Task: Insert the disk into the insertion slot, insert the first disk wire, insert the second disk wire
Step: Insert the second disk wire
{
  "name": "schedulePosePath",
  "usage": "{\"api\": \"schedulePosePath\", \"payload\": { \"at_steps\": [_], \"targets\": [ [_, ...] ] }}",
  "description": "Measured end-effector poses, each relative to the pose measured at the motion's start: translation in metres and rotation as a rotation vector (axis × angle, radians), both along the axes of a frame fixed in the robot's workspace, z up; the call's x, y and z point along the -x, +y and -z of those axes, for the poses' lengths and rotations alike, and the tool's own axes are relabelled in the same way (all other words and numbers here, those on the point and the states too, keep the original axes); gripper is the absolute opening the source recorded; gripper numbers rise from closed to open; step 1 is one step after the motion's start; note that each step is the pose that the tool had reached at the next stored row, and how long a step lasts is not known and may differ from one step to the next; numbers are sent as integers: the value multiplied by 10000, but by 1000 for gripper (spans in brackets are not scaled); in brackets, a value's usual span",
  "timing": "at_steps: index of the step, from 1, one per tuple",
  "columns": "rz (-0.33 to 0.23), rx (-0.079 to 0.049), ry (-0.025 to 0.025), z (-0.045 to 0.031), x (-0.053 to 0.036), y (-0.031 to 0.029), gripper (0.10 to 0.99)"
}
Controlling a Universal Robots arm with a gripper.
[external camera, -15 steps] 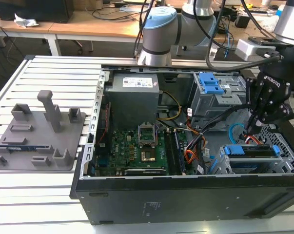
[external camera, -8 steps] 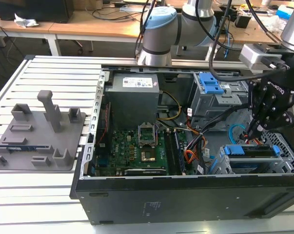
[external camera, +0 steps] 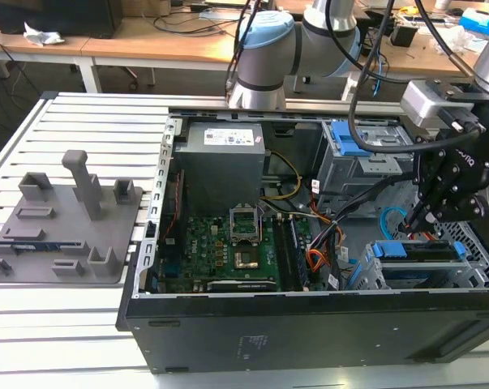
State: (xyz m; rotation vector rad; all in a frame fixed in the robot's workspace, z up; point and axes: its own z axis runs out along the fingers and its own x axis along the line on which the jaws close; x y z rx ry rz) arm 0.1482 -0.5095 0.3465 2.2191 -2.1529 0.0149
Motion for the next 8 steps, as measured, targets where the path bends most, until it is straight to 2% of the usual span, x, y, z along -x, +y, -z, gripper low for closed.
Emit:
{"api": "schedulePosePath", "payload": {
  "at_steps": [5,8],
  "targets": [
    [3,-20,-2,0,1,-9,161],
    [28,-225,-4,0,1,-26,161]
  ]
}}
